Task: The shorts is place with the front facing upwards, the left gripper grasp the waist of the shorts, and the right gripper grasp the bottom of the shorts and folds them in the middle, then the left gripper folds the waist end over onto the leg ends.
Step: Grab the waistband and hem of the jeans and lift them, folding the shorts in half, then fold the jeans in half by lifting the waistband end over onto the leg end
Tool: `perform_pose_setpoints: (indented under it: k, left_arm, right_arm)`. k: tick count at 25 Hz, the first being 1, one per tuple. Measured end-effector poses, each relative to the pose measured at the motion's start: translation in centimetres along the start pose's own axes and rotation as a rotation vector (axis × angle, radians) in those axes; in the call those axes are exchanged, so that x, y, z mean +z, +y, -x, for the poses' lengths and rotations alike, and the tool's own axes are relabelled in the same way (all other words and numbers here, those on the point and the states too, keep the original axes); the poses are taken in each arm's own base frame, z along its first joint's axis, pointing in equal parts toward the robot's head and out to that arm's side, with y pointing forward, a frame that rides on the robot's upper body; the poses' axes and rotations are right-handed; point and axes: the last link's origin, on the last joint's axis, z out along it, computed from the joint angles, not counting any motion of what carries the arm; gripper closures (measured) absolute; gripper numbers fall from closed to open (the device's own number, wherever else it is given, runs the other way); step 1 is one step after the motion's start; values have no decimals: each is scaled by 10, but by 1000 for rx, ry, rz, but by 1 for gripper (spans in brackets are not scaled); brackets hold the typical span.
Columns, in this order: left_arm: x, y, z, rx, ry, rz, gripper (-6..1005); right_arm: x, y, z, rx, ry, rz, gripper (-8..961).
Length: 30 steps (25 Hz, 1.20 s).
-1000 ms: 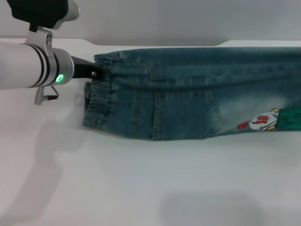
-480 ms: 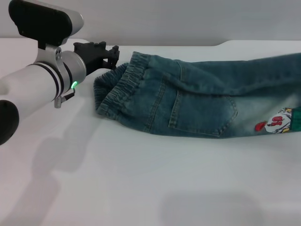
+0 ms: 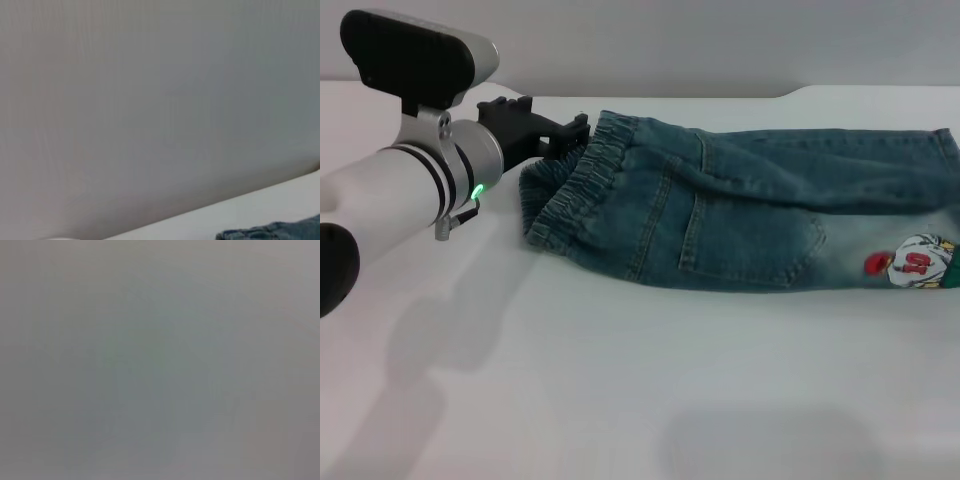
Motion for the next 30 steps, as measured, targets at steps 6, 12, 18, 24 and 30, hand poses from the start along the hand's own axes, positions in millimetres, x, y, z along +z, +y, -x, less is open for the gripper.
perform_pose_setpoints:
  k: [6,12,18,24,30]
  left_arm:
    - [-1,1,4,3,-19,5,287]
    - [-3,2,-1,-1,-7,8,153]
    - [-11,7,-7,0,-57,34,156]
    - [-30,2,-17,-17,-211,59,160]
    - [-35,-3,-13,-24,-353,70,164]
  right_arm:
    - [6,-1,-6,19,63,19,177]
    - [3,15,-7,21,4,26,176]
    - [-3,34,-5,3,-63,54,175]
    - [-4,55,-5,-29,-127,95,175]
    - [-2,76,-3,-7,-147,160,175]
